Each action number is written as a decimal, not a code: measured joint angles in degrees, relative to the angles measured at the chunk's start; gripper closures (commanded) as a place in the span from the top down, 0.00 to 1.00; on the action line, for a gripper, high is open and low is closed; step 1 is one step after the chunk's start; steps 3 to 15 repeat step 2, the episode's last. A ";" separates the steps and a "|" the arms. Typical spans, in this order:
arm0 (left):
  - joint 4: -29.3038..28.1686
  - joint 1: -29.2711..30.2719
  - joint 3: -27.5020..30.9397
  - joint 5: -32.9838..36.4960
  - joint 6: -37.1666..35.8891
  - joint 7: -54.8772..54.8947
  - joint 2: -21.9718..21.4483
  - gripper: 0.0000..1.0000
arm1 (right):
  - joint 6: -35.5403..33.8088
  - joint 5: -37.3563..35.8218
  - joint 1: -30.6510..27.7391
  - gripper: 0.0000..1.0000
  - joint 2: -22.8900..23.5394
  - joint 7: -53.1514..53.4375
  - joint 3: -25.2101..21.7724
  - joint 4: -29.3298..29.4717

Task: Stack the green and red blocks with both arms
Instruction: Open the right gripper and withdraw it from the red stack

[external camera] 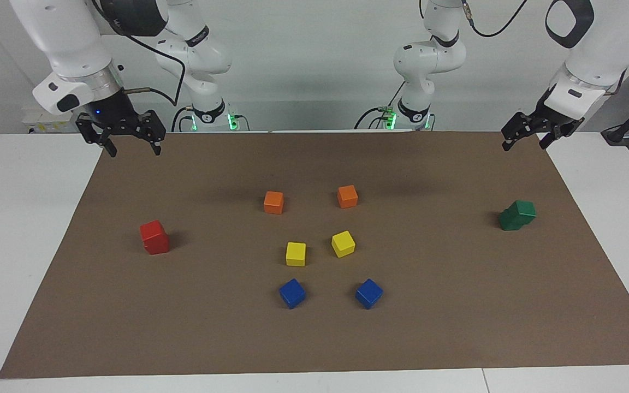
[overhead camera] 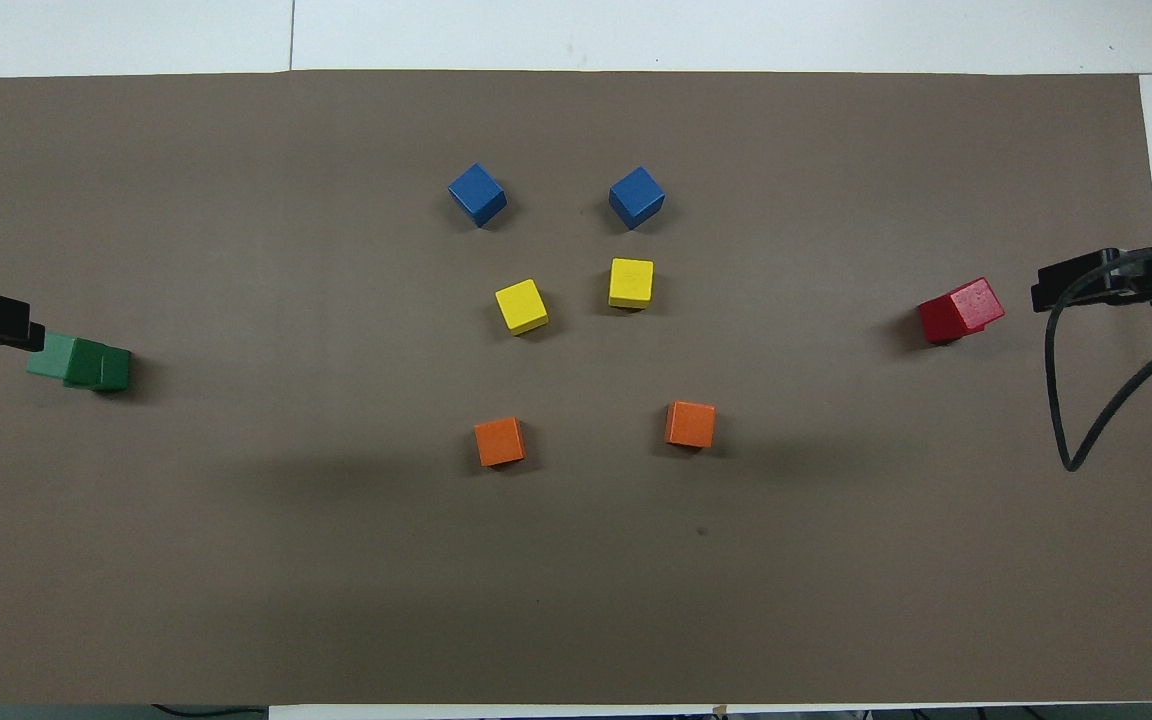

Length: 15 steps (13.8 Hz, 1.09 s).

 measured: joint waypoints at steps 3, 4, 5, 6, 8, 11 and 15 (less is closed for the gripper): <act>0.00 0.00 0.00 0.00 0.00 0.00 0.00 1.00 | 0.00 0.00 0.00 1.00 0.04 0.00 0.00 0.15; 0.00 0.00 0.00 0.00 0.00 0.00 0.00 1.00 | 0.00 0.00 0.00 1.00 0.04 0.00 0.00 0.15; 0.00 0.00 0.00 0.00 0.00 0.00 0.00 1.00 | 0.00 0.00 0.00 1.00 0.04 0.00 0.00 0.15; 0.00 0.00 0.00 0.00 0.00 0.00 0.00 1.00 | 0.00 0.00 0.00 1.00 0.04 0.00 0.00 0.15; 0.00 0.00 0.00 0.00 0.00 0.00 0.00 1.00 | 0.00 0.00 0.00 1.00 0.04 0.00 0.00 0.15; 0.00 0.00 0.00 0.00 0.00 0.00 0.00 1.00 | 0.00 0.00 0.00 1.00 0.04 0.00 0.00 0.15; 0.00 0.00 0.00 0.00 0.00 0.00 0.00 1.00 | 0.00 0.00 0.00 1.00 0.04 0.00 0.00 0.15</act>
